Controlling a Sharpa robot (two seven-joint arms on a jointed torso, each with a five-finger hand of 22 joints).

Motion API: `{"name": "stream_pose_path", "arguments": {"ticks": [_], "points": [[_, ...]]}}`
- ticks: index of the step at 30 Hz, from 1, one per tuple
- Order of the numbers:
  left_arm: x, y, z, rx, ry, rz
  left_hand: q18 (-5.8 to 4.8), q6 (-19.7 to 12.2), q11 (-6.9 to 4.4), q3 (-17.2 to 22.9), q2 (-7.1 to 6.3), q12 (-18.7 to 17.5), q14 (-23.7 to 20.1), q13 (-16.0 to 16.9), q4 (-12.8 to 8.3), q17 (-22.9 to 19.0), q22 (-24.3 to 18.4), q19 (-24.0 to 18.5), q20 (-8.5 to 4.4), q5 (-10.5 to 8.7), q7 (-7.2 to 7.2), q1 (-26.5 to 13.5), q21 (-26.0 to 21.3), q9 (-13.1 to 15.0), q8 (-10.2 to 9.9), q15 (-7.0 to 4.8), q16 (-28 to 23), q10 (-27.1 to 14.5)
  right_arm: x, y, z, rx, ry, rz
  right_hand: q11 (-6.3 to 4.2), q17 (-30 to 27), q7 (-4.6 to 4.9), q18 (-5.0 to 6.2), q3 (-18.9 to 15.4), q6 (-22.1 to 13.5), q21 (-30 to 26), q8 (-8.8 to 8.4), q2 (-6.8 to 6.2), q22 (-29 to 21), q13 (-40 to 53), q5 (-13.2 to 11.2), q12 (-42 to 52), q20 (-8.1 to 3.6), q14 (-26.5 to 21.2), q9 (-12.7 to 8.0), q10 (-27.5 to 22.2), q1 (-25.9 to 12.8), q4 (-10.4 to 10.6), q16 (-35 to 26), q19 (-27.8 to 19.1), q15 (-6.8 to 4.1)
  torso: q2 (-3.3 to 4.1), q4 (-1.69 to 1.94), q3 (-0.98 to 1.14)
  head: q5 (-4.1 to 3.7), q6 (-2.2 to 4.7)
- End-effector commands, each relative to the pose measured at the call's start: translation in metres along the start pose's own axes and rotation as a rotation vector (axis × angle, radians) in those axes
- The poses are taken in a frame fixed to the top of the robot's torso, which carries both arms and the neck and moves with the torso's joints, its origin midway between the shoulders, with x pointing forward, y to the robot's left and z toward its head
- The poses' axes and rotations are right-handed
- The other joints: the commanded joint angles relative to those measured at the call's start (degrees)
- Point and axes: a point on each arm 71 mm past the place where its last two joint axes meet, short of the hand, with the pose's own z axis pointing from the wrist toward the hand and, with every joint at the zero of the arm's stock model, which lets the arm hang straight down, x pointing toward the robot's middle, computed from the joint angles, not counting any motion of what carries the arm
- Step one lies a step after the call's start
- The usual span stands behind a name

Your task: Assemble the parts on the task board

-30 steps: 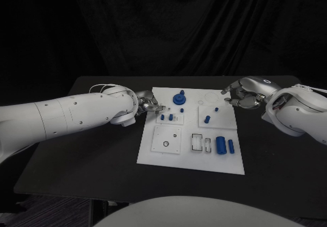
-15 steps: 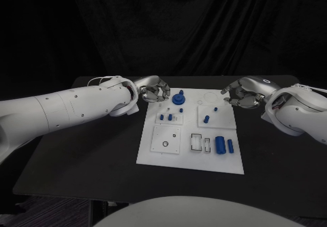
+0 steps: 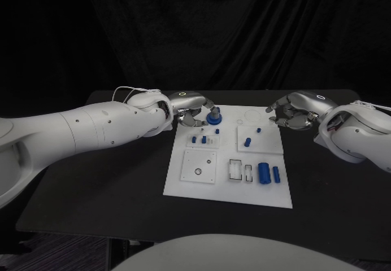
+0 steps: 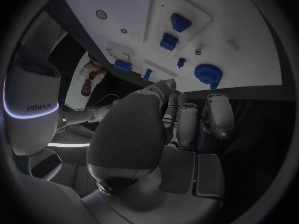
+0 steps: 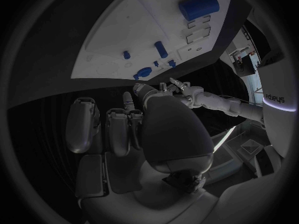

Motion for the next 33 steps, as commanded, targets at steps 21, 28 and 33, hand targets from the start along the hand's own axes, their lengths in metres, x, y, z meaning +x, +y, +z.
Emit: {"name": "stream_pose_path", "arguments": {"ticks": [21, 28, 33], "points": [[0.012, -0.01, 0.027, 0.05, 0.023, 0.244, -1.47, -1.3, 1.96, -1.1, -0.53, -1.8, 3.9, -7.0, -0.5, 2.3, 10.2, 4.1, 0.36, 0.48, -2.06, -2.8, 3.2, -10.2, -0.1, 0.91, 2.3, 4.8, 0.0, 0.001, 0.001, 0.009, -0.015, 0.001, 0.3, 5.3, -0.14, 0.83, 0.1, 0.4, -0.1, -0.29, 0.08, 10.4, 5.5, 0.1, -0.3, 0.15, 3.8, -0.1, 0.5, 0.3, -0.1, -0.2, 0.0, 0.44, 0.4, -0.34, -0.08, -0.06, -0.01], [0.015, -0.012, 0.032, 0.048, 0.047, 0.236, -1.33, -0.5, 2.02, -1.4, -0.4, -0.9, 3.4, -6.8, -0.5, 1.5, 10.0, 3.8, 0.55, -0.31, -2.52, -3.3, 2.7, -11.1, 0.1, 1.04, 1.9, 6.6, 0.0, 0.002, 0.001, 0.008, -0.015, 0.001, 0.3, 5.3, -0.14, 0.83, 0.1, 0.4, -0.1, -0.29, 0.08, 10.4, 5.5, 0.1, -0.3, 0.15, 3.8, -0.1, 0.5, 0.3, -0.1, -0.2, 0.0, 0.44, 0.42, -0.32, -0.07, -0.1, -0.01], [0.019, -0.014, 0.035, 0.047, 0.061, 0.23, -1.29, 0.3, 1.99, -1.5, -0.26, -0.5, 3.3, -6.6, -0.5, 1.4, 10.0, 3.7, 0.59, -0.84, -2.36, -3.5, 2.5, -11.4, 0.3, 1.04, 1.9, 7.2, 0.0, 0.003, 0.002, 0.005, -0.016, 0.001, 0.3, 5.3, -0.14, 0.83, 0.1, 0.4, -0.1, -0.29, 0.08, 10.4, 5.5, 0.1, -0.3, 0.15, 3.8, -0.1, 0.5, 0.3, -0.1, -0.2, 0.0, 0.44, 0.39, -0.31, -0.01, -0.24, -0.01]]}}
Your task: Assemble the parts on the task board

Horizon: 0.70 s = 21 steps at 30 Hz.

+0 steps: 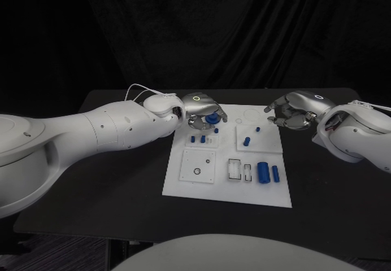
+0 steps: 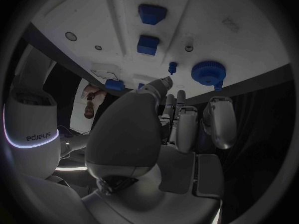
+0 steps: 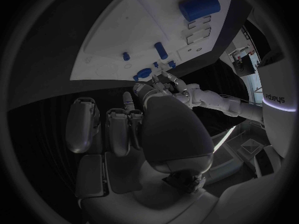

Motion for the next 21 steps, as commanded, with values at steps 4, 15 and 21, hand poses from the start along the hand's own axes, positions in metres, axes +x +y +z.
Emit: {"name": "stream_pose_path", "arguments": {"ticks": [4, 15, 21], "points": [[0.0057, -0.0022, 0.0033, -0.001, 0.037, -0.004, -0.1, 1.3, -0.16, -0.4, 0.2, 0.4, -0.3, 0.2, -0.1, 0.4, 10.0, -0.1, 0.38, -0.34, 0.08, -0.7, -0.3, -0.2, 0.6, 0.16, -0.3, 0.8, -0.0001, 0.0, 0.0002, 0.011, -0.015, 0.0, 0.3, 5.3, -0.14, 0.83, 0.1, 0.4, -0.1, -0.29, 0.08, 10.4, 5.5, 0.1, -0.3, 0.15, 3.8, -0.1, 0.5, 0.3, -0.1, -0.2, 0.0, 0.44, -0.02, 0.0, 0.09, -0.11, -0.01], [0.011, -0.002, 0.0049, -0.012, 0.06, -0.015, -0.08, 2.6, -0.25, -0.5, 0.39, 1.3, -0.4, 0.9, -0.2, 0.3, 10.0, -0.2, 0.34, -0.28, 0.39, -0.8, -0.5, -0.6, 1.0, 0.08, -0.3, 1.8, 0.0, 0.0002, 0.0007, 0.011, -0.015, 0.0, 0.3, 5.4, -0.14, 0.82, 0.1, 0.5, -0.1, -0.31, 0.03, 10.4, 5.6, 0.1, -0.3, 0.16, 3.8, -0.1, 0.6, 0.1, -0.1, -0.2, 0.0, 0.44, -0.12, 0.13, -0.01, -0.14, -0.01], [0.014, -0.0014, 0.0058, -0.019, 0.064, -0.016, -0.08, 2.8, -0.25, -0.5, 0.39, 1.4, -0.4, 1.0, -0.3, 0.2, 10.0, -0.2, 0.33, -0.24, 0.4, -0.8, -0.5, -0.6, 1.0, 0.06, -0.3, 1.8, 0.0002, 0.0009, 0.0013, 0.009, -0.014, 0.0, 0.3, 5.4, -0.14, 0.82, 0.1, 0.5, -0.1, -0.31, 0.03, 10.4, 5.6, 0.1, -0.3, 0.16, 3.8, -0.1, 0.6, 0.1, -0.1, -0.2, 0.0, 0.44, -0.12, 0.14, -0.01, -0.2, -0.01]]}}
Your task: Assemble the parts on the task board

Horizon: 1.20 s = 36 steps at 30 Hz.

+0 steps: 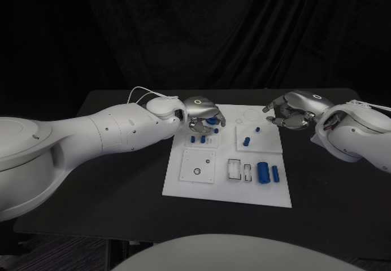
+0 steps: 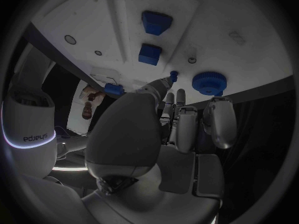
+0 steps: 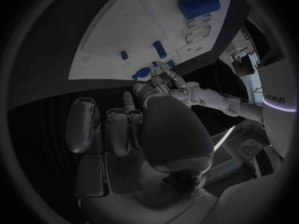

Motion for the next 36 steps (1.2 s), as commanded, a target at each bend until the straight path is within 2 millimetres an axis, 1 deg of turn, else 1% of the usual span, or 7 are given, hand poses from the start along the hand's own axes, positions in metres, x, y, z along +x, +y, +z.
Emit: {"name": "stream_pose_path", "arguments": {"ticks": [1, 6, 13, 22, 27, 32, 36], "points": [[0.003, 0.0, 0.001, -0.002, 0.018, -0.002, -0.07, 0.6, 0.04, -0.3, 0.13, 0.2, -0.5, 0.1, -0.1, 0.1, 10.0, -0.2, 0.33, -0.2, 0.11, -0.5, -0.4, -0.1, 0.4, 0.06, -0.4, 0.2, 0.0, -0.001, 0.0, 0.013, -0.014, 0.0, 0.3, 5.4, 0.06, 0.82, 0.1, 0.3, -0.1, -0.31, 0.03, 10.4, 5.6, 0.1, -0.3, 0.16, 3.8, -0.1, 0.6, 0.1, -0.1, -0.2, 0.0, 0.44, -0.01, 0.05, -0.02, -0.1, -0.01], [0.005, 0.0, 0.003, -0.006, 0.024, -0.004, -0.04, 0.7, 0.06, -0.3, 0.11, 0.1, -0.6, 0.1, -0.1, -0.1, 9.9, -0.3, 0.32, -0.15, 0.12, -0.6, -0.6, -0.1, 0.4, 0.07, -0.5, 0.0, 0.0, -0.001, 0.0, 0.013, -0.013, 0.0, 0.3, 5.4, 0.06, 0.82, 0.1, 0.3, -0.1, -0.31, 0.03, 10.4, 5.6, 0.1, -0.3, 0.16, 3.8, -0.1, 0.6, 0.1, -0.1, -0.2, 0.0, 0.44, 0.0, 0.09, 0.01, -0.08, -0.01], [0.01, -0.001, 0.006, -0.01, 0.026, -0.006, -0.06, 1.8, -0.06, -0.2, 0.33, 0.5, -0.7, 0.4, -0.3, -0.2, 10.0, -0.2, 0.29, -0.01, 0.38, -0.5, -0.5, -0.2, 0.9, 0.0, -0.5, 0.6, 0.0, 0.0, 0.001, 0.011, -0.012, 0.0, 0.3, 5.4, 0.06, 0.82, 0.1, 0.3, -0.1, -0.31, 0.03, 10.4, 5.6, 0.1, -0.3, 0.16, 3.8, -0.1, 0.6, 0.1, -0.1, -0.2, 0.0, 0.44, 0.02, 0.06, -0.04, -0.11, -0.01], [0.015, -0.002, 0.009, -0.017, 0.031, -0.01, -0.09, 3.5, -0.19, 0.0, 0.71, 1.2, -0.6, 1.1, -0.7, -0.2, 10.0, -0.1, 0.19, 0.45, 0.71, -0.2, -0.4, 0.1, 1.6, -0.12, -0.4, 1.5, 0.0, 0.001, 0.001, 0.01, -0.009, 0.0, 0.3, 5.4, 0.06, 0.82, 0.1, 0.3, -0.1, -0.31, 0.03, 10.4, 5.6, 0.1, -0.3, 0.16, 3.8, -0.1, 0.6, 0.1, -0.1, -0.2, 0.0, 0.44, 0.01, 0.15, -0.02, -0.49, -0.01], [0.016, -0.001, 0.009, -0.024, 0.032, -0.009, -0.09, 4.4, -0.33, 0.1, 0.98, 1.6, -0.6, 1.4, -1.0, -0.3, 10.0, 0.0, 0.12, 0.62, 0.94, -0.1, -0.4, 0.3, 2.0, -0.21, -0.4, 2.1, 0.001, 0.0, 0.0, 0.012, -0.007, 0.001, 0.3, 5.4, 0.06, 0.82, 0.1, 0.3, -0.1, -0.31, 0.03, 10.4, 5.6, 0.1, -0.3, 0.16, 3.8, -0.1, 0.6, 0.1, -0.1, -0.2, 0.0, 0.44, 0.03, -0.06, 0.02, -0.46, -0.01], [0.017, 0.0, 0.009, -0.027, 0.031, -0.009, -0.21, 5.3, -0.58, 0.0, 1.45, 2.5, -0.3, 2.2, -1.3, 0.0, 10.2, 0.4, -0.02, 0.64, 1.12, 0.0, 0.1, 0.8, 2.5, -0.39, -0.2, 3.3, 0.001, 0.0, 0.0, 0.013, -0.005, 0.001, 0.3, 5.4, 0.06, 0.82, 0.1, 0.3, -0.1, -0.31, 0.03, 10.4, 5.6, 0.1, -0.3, 0.16, 3.8, -0.1, 0.6, 0.1, -0.1, -0.2, 0.0, 0.44, 0.01, 0.04, 0.01, -0.56, -0.01], [0.016, -0.001, 0.009, -0.024, 0.019, -0.005, -0.3, 6.4, -1.06, 0.1, 1.93, 3.1, 0.0, 2.7, -1.7, 0.4, 10.3, 0.8, -0.21, 0.69, 1.53, 0.3, 0.5, 1.2, 3.1, -0.7, 0.0, 4.2, 0.001, 0.0, 0.001, 0.013, -0.003, 0.0, 0.3, 5.4, 0.06, 0.82, 0.1, 0.3, -0.1, -0.31, 0.03, 10.4, 5.6, 0.1, -0.3, 0.16, 3.8, -0.1, 0.6, 0.1, -0.1, -0.2, 0.0, 0.44, 0.02, -0.06, 0.02, -0.5, -0.01]]}}
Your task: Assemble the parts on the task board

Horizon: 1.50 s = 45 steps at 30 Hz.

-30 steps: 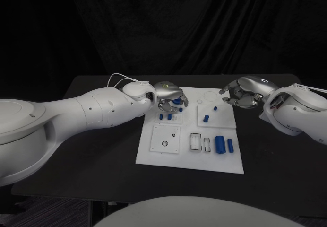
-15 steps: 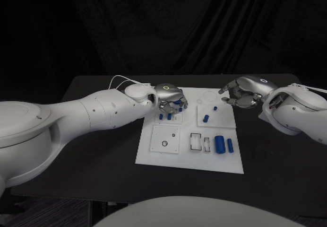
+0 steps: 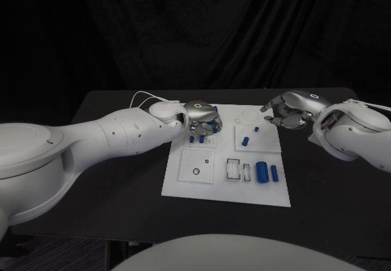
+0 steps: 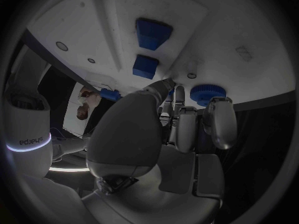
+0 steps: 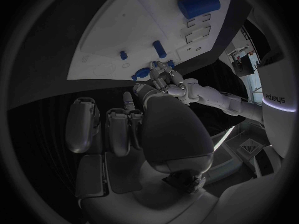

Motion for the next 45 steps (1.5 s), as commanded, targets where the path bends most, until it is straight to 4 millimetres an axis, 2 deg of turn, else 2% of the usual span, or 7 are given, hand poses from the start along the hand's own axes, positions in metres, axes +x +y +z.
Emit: {"name": "stream_pose_path", "arguments": {"ticks": [1, 11, 22, 28, 32, 38, 45], "points": [[0.0, -0.002, 0.001, 0.009, -0.01, 0.007, -0.36, 0.9, -0.24, 0.1, 0.93, 0.5, 0.2, 0.3, -0.4, 0.5, 10.4, 0.8, -0.15, 0.25, 0.23, 0.0, 0.6, 0.3, 0.6, -0.46, 0.3, 0.8, 0.001, -0.001, 0.0, 0.016, -0.003, -0.001, 0.3, 5.4, 0.06, 0.82, 0.1, 0.3, -0.1, -0.31, 0.03, 10.4, 5.6, 0.1, -0.3, 0.16, 3.8, -0.1, 0.6, 0.1, -0.1, -0.2, 0.0, 0.44, -0.01, -0.03, 0.02, 0.03, -0.01], [-0.001, -0.002, -0.001, 0.02, -0.029, 0.013, -0.43, 3.4, -1.18, 0.1, 2.05, 0.4, 0.3, 0.3, -0.9, -0.1, 10.5, 1.1, -0.93, 0.28, 0.73, 0.1, 0.8, 1.3, 1.7, -1.22, 0.0, 3.6, 0.001, -0.001, 0.001, 0.016, 0.0, -0.002, 0.3, 5.2, 0.06, 0.83, 0.2, 0.3, -0.2, -0.36, 0.05, 10.4, 5.4, 0.1, -0.3, 0.17, 3.8, -0.2, 0.5, 0.0, -0.1, -0.3, 0.0, 0.45, -0.04, 0.05, 0.01, -0.16, -0.01], [-0.002, -0.001, -0.007, 0.032, -0.062, 0.023, -0.55, 4.9, -1.63, -0.2, 2.42, 0.4, 0.5, 0.1, -1.4, -0.2, 10.6, 1.5, -1.27, 0.5, 0.67, 0.2, 1.2, 1.8, 2.1, -1.54, 0.0, 5.7, 0.001, -0.002, 0.001, 0.02, 0.0, -0.002, 0.3, 5.2, 0.06, 0.83, 0.2, 0.3, -0.2, -0.36, 0.05, 10.4, 5.4, 0.1, -0.3, 0.17, 3.8, -0.2, 0.5, 0.0, -0.1, -0.3, 0.0, 0.45, -0.04, 0.03, -0.01, 0.04, -0.01], [-0.005, 0.003, -0.023, 0.031, -0.112, 0.035, -0.74, 5.4, -1.56, -0.3, 2.17, -0.1, 0.9, -0.1, -1.6, 0.3, 10.9, 2.1, -1.37, 0.65, 0.79, 0.0, 1.9, 1.9, 2.1, -1.63, 0.2, 5.9, 0.0, -0.005, -0.002, 0.027, 0.001, -0.002, 0.3, 5.2, 0.06, 0.83, 0.2, 0.3, -0.2, -0.36, 0.05, 10.4, 5.4, 0.1, -0.3, 0.17, 3.8, -0.2, 0.5, 0.0, -0.1, -0.3, 0.0, 0.45, -0.04, 0.03, -0.05, -0.08, -0.01], [-0.012, 0.01, -0.036, 0.022, -0.142, 0.048, -0.8, 5.5, -1.63, -0.3, 2.04, -0.6, 1.2, -0.4, -1.7, 0.5, 11.0, 2.3, -1.45, 0.83, 0.75, 0.0, 2.2, 1.8, 2.0, -1.7, 0.3, 6.3, 0.0, -0.008, -0.003, 0.036, 0.001, -0.003, 0.3, 5.2, 0.06, 0.83, 0.2, 0.3, -0.2, -0.36, 0.05, 10.4, 5.4, 0.1, -0.3, 0.17, 3.8, -0.2, 0.5, 0.0, -0.1, -0.3, 0.0, 0.45, -0.08, 0.04, -0.02, 0.23, -0.01], [-0.026, 0.019, -0.059, 0.0, -0.179, 0.063, -0.87, 5.7, -1.84, -0.4, 1.88, -1.0, 1.5, -0.7, -1.7, 0.7, 11.1, 2.6, -1.56, 0.86, 0.55, -0.3, 2.5, 1.8, 1.7, -1.86, 0.4, 7.0, 0.0, -0.009, -0.005, 0.038, 0.002, -0.002, 0.3, 5.2, 0.06, 0.83, 0.2, 0.3, -0.2, -0.36, 0.05, 10.4, 5.4, 0.1, -0.3, 0.17, 3.8, -0.2, 0.5, 0.0, -0.1, -0.3, 0.0, 0.45, 0.0, 0.06, -0.04, -0.17, -0.01], [-0.029, 0.025, -0.078, -0.021, -0.169, 0.054, -0.82, 6.2, -1.87, -0.2, 1.76, -2.9, 1.5, -1.8, -1.4, 0.3, 11.0, 2.5, -1.7, 0.42, 0.52, -0.8, 2.2, 1.8, 1.4, -1.95, 0.2, 7.1, -0.001, -0.012, -0.007, 0.048, 0.003, -0.004, 0.31, 5.2, 0.07, 0.84, 0.3, 0.3, -0.2, -0.41, 0.1, 10.4, 5.4, 0.1, -0.4, 0.18, 3.8, -0.2, 0.5, -0.1, -0.2, -0.4, 0.0, 0.45, -0.1, 0.35, 0.01, -0.3, -0.01]]}}
